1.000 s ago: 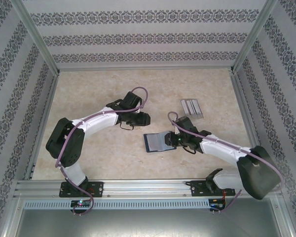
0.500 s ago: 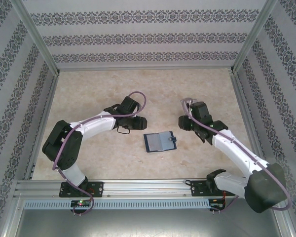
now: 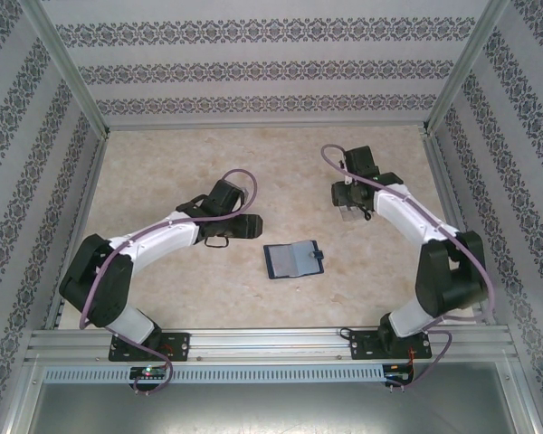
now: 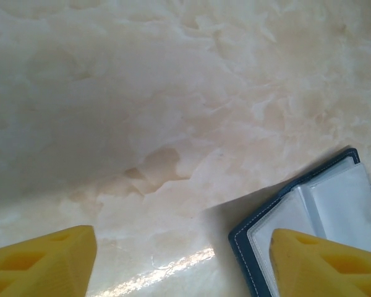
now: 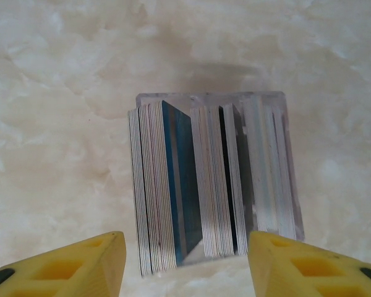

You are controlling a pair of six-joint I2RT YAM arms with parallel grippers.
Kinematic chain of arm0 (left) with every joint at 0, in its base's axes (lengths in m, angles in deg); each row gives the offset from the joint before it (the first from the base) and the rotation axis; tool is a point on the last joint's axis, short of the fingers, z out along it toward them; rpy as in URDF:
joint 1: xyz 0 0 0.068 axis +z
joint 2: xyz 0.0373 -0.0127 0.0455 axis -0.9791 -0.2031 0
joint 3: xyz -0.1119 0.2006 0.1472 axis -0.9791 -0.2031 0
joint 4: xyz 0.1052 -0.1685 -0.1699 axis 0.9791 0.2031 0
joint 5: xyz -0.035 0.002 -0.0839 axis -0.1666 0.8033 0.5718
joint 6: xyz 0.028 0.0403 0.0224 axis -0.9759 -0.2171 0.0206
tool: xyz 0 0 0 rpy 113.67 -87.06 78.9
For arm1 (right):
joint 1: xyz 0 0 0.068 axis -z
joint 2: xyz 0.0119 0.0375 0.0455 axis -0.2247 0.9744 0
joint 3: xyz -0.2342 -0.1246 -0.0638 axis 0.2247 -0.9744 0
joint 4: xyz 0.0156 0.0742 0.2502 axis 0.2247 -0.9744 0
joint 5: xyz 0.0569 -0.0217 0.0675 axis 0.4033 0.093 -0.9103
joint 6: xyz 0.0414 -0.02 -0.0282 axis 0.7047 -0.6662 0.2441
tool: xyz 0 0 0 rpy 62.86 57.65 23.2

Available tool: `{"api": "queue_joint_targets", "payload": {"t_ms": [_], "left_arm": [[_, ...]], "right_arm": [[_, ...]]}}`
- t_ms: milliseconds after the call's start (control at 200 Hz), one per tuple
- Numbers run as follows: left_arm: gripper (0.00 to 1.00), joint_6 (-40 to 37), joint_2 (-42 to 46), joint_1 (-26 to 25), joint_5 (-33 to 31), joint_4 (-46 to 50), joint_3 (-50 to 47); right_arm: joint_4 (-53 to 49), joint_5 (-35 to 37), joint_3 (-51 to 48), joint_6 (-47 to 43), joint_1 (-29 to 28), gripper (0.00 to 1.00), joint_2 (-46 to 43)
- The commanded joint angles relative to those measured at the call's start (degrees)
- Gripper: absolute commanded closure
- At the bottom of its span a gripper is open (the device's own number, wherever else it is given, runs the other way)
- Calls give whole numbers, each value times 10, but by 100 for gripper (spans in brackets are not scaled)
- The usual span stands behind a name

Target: Put the credit cards into the card holder

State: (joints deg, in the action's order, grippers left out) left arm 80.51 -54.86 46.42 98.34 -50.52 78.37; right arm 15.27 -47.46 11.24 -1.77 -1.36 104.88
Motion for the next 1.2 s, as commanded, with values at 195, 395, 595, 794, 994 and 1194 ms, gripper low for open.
{"api": "queue_joint_targets", "payload": {"t_ms": [195, 395, 595, 794, 994, 1194], "left_arm": [[0, -17, 28, 13, -35, 10, -13], [0, -22, 29, 14, -38, 0, -25], [0, -22, 16, 14, -28, -8, -27], [1, -27, 4, 14, -17, -4, -20], [1, -23, 0, 14, -9, -2, -17], [2, -21, -12, 14, 4, 1, -12]], "right_arm": [[-34, -1, 67, -18, 5, 44, 82], [-34, 47, 61, -26, 7, 48, 89], [-22, 91, 47, -29, 6, 52, 65], [-19, 118, 43, -33, 5, 53, 66], [-5, 155, 34, -40, -8, 57, 59], [10, 160, 25, -35, -18, 63, 47]]}}
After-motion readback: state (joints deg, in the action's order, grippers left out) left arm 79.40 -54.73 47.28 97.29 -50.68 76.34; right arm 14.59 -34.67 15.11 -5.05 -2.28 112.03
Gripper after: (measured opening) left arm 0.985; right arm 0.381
